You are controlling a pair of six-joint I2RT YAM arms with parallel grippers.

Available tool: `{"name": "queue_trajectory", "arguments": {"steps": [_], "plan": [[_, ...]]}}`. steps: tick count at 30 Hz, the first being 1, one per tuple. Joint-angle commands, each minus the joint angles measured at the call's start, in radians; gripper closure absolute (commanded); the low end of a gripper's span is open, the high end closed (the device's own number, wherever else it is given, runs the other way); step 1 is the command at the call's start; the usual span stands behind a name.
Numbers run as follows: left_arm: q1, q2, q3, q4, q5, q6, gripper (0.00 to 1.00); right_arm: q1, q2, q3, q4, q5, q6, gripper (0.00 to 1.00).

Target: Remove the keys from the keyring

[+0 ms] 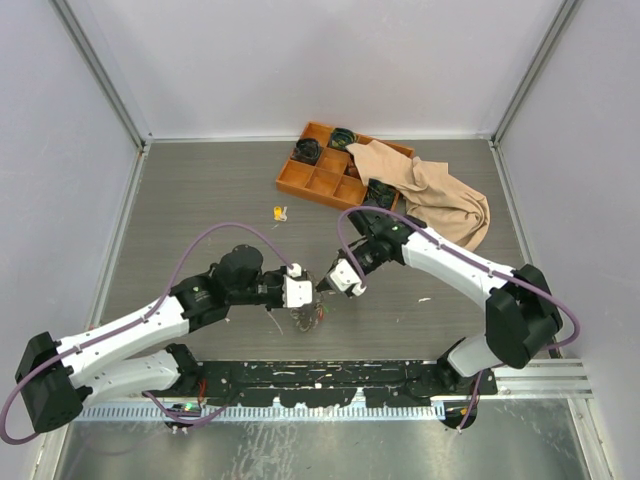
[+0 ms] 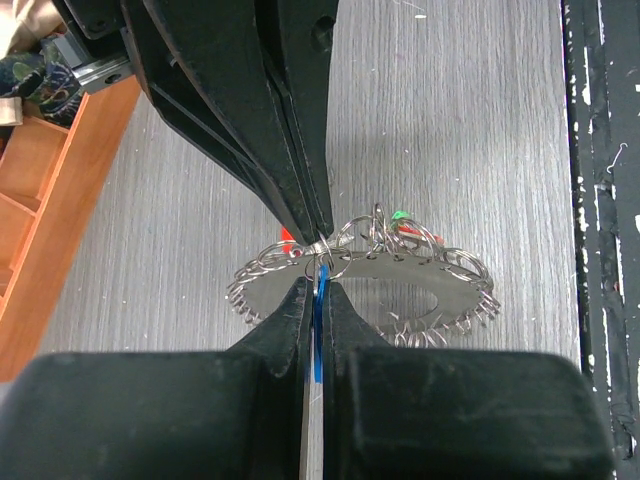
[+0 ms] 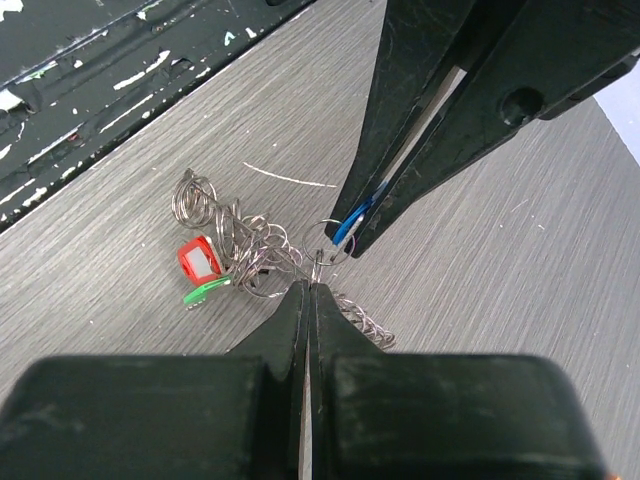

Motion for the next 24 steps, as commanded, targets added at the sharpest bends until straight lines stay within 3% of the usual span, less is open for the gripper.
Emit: {"name": "queue_trajectory", "arguments": {"steps": [1, 18, 24], "plan": [[0.001, -0.028, 0.065, 0.074, -0.030, 0.028, 1.00, 0.019, 0.021, 0.026, -0.056, 0.022, 0.023, 0.99], [-0.016, -0.069, 0.056, 0.058, -0.044, 0.051, 1.00, 0.027, 0.051, 0.050, -0.006, 0.033, 0.177, 0.98], [-0.016, -0.082, 0.041, 0.065, -0.041, 0.048, 1.00, 0.026, 0.055, 0.052, 0.004, 0.036, 0.200, 0.90]]}}
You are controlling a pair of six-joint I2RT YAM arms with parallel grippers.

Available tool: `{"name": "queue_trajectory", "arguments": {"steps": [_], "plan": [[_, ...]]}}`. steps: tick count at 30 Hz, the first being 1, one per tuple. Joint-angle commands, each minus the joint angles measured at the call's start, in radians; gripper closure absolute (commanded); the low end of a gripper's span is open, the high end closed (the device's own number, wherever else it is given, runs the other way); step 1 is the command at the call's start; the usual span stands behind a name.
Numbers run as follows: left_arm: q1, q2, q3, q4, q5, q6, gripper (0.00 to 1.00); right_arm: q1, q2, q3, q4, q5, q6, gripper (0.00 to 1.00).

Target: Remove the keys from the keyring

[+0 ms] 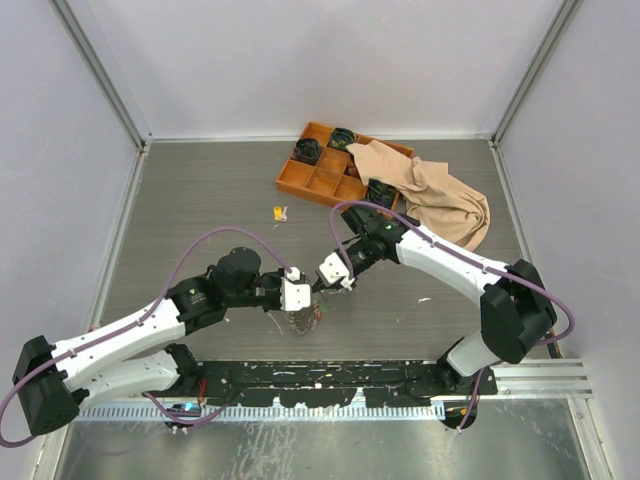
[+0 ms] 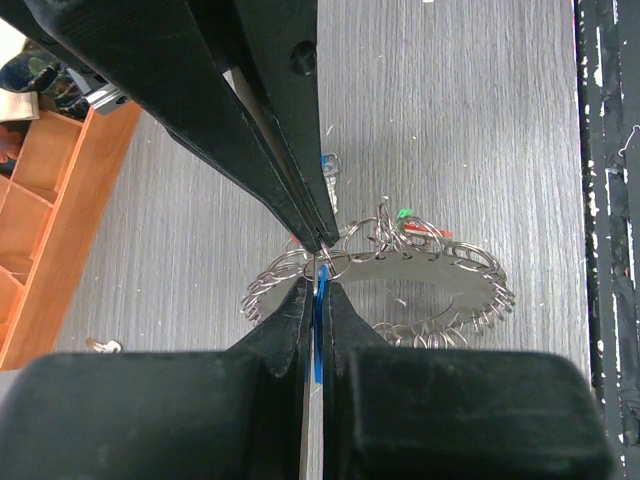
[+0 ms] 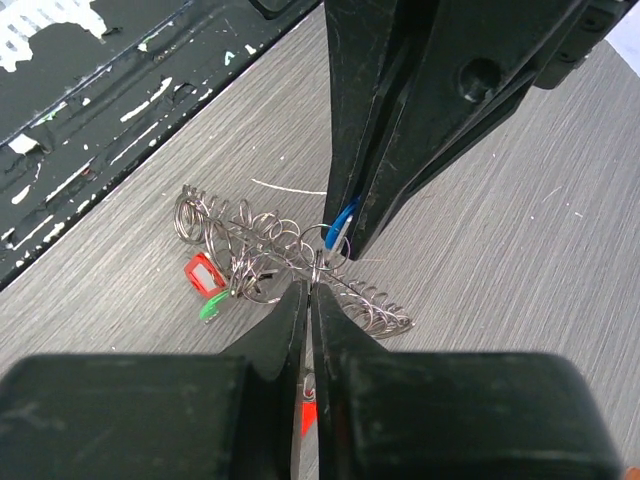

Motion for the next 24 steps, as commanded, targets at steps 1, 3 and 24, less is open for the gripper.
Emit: {"name": "queue_trajectory", "arguments": {"steps": [1, 3, 24], "plan": [[-0.002, -0.054, 0.038, 0.104, -0.006, 0.019, 1.00, 0.000, 0.017, 0.017, -0.028, 0.025, 0.039, 0.88], [-0.002, -0.061, 0.033, 0.106, -0.007, 0.017, 1.00, -0.003, 0.016, 0.016, -0.026, 0.026, 0.039, 0.83], [-0.005, -0.068, 0.028, 0.104, 0.010, -0.004, 1.00, -0.054, -0.014, 0.027, -0.025, -0.083, 0.106, 0.65]]}}
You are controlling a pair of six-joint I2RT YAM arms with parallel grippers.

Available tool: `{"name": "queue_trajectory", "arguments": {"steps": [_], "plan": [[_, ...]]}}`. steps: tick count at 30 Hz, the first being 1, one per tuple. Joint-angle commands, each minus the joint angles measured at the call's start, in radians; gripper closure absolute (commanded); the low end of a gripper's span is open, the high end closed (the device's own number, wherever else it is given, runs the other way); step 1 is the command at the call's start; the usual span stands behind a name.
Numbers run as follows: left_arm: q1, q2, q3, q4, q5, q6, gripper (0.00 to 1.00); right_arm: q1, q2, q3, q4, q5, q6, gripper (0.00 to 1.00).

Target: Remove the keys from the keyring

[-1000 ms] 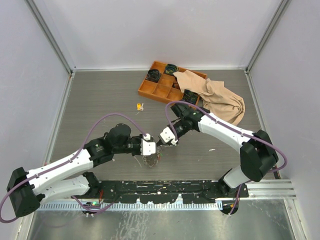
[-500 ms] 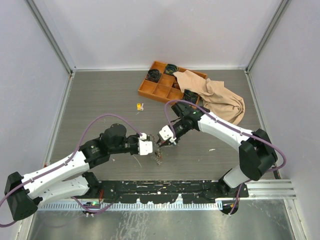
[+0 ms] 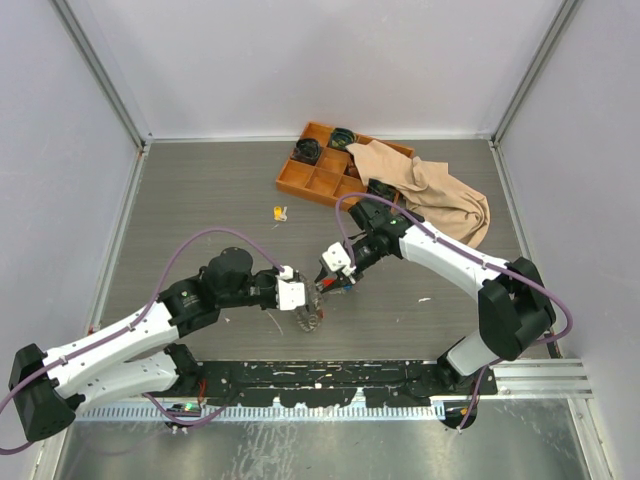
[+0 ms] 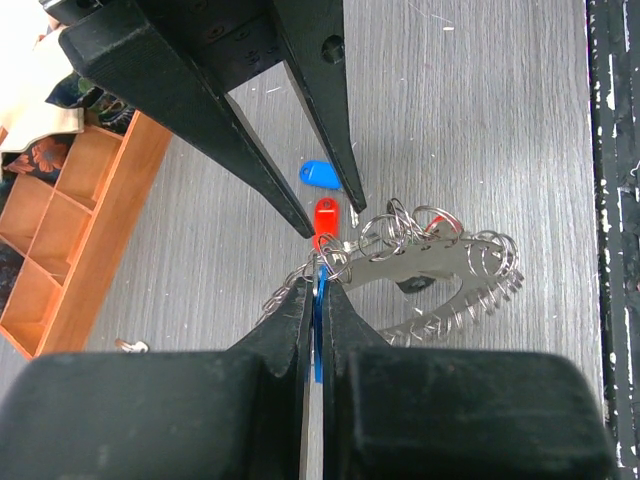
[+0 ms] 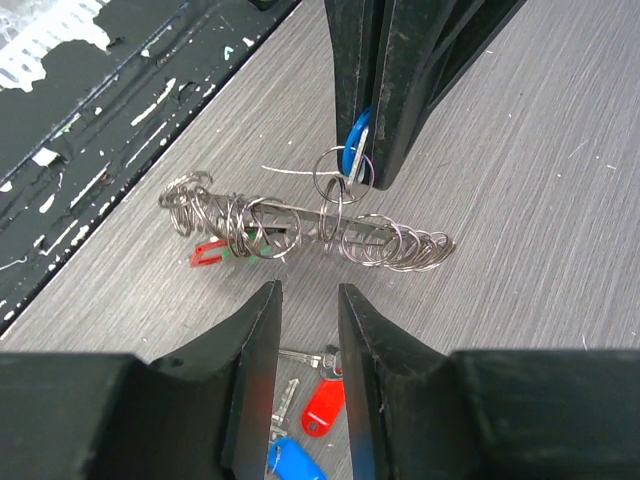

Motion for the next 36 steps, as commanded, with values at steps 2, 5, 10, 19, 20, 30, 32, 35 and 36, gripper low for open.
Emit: {"name": "queue_trajectory", "arguments": {"steps": [2, 5, 10, 19, 20, 30, 32, 35, 36], "plan": [[-0.006, -0.011, 0.032, 0.094, 0.014, -0.015, 1.00, 0.000, -0.027, 0.035, 0.002, -0.072, 0.050, 0.65], [-0.006, -0.006, 0.044, 0.088, 0.006, -0.039, 1.00, 0.000, -0.027, 0.046, 0.014, -0.091, 0.096, 0.66], [-0.006, 0.013, 0.088, 0.057, -0.024, -0.131, 1.00, -0.004, -0.033, 0.061, 0.060, -0.072, 0.195, 0.66], [-0.006, 0.014, 0.147, 0.012, -0.088, -0.376, 1.00, -0.113, -0.103, 0.156, 0.071, 0.005, 0.426, 0.63], [-0.007, 0.019, 0.162, -0.004, -0.104, -0.400, 1.00, -0.123, -0.109, 0.177, 0.049, 0.004, 0.442, 0.63], [-0.004, 0.188, 0.392, -0.289, -0.253, -0.635, 1.00, -0.162, -0.179, 0.240, -0.144, -0.188, 0.491, 0.61], [-0.005, 0.212, 0.422, -0.319, -0.271, -0.672, 1.00, -0.162, -0.182, 0.219, -0.141, -0.200, 0.491, 0.64], [-0.004, 0.244, 0.468, -0.362, -0.292, -0.728, 1.00, -0.162, -0.189, 0.192, -0.141, -0.236, 0.488, 0.65], [-0.004, 0.253, 0.480, -0.372, -0.292, -0.745, 1.00, -0.163, -0.192, 0.183, -0.140, -0.255, 0.483, 0.65]]}}
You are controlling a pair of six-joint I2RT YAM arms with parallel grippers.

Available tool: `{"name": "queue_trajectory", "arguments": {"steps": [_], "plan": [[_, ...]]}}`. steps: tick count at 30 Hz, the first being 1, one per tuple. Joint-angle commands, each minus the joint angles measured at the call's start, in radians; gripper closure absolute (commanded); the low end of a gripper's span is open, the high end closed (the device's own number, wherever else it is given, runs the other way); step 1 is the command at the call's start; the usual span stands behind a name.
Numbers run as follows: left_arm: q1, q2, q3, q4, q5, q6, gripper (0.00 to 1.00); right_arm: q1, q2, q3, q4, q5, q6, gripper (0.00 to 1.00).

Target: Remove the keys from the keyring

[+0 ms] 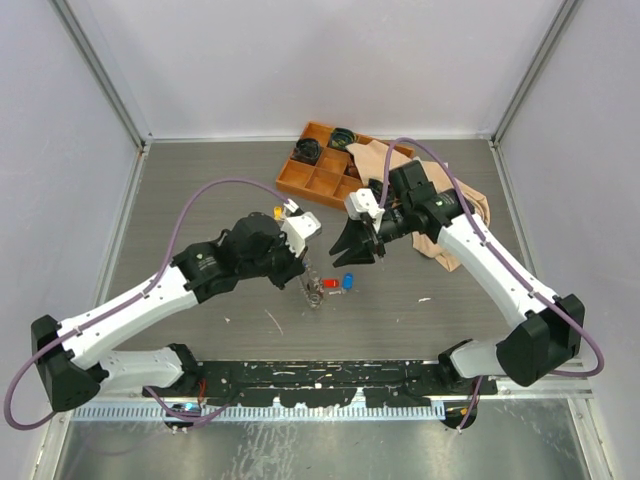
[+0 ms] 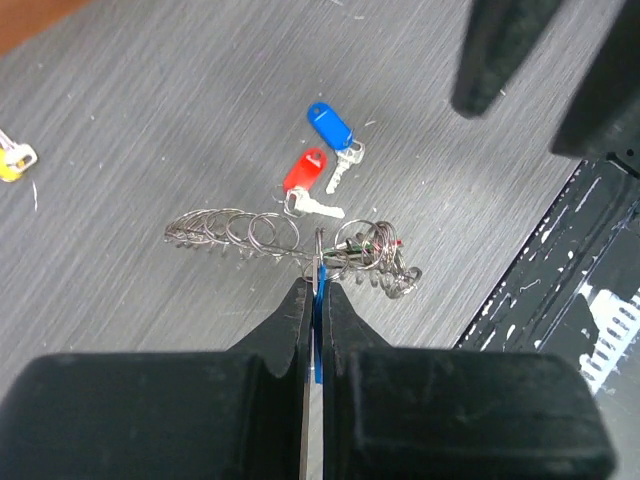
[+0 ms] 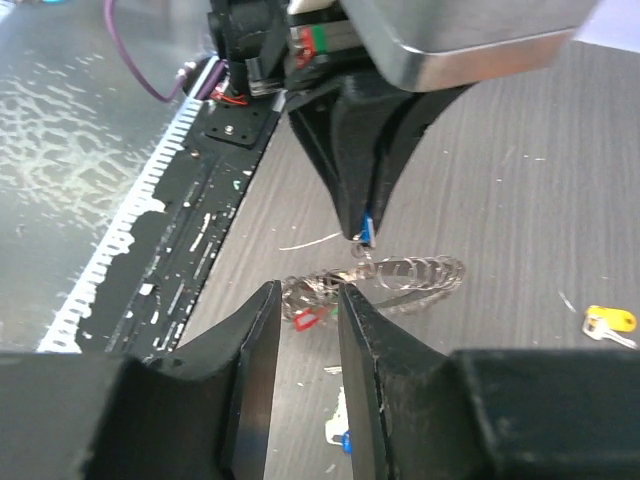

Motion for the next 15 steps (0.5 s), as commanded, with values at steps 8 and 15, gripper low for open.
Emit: {"name": "queue_trajectory", "arguments": {"steps": [8, 15], "plan": [[0.024, 0.083, 0.171, -0.090, 0.008, -0.203, 1.00, 0.009, -0.044, -0.121, 0.083, -0.074, 0.048, 0.66], [0.076, 0.189, 0.282, -0.174, 0.051, -0.303, 1.00, 0.048, -0.054, -0.186, 0.282, 0.072, 0.232, 0.68]]}}
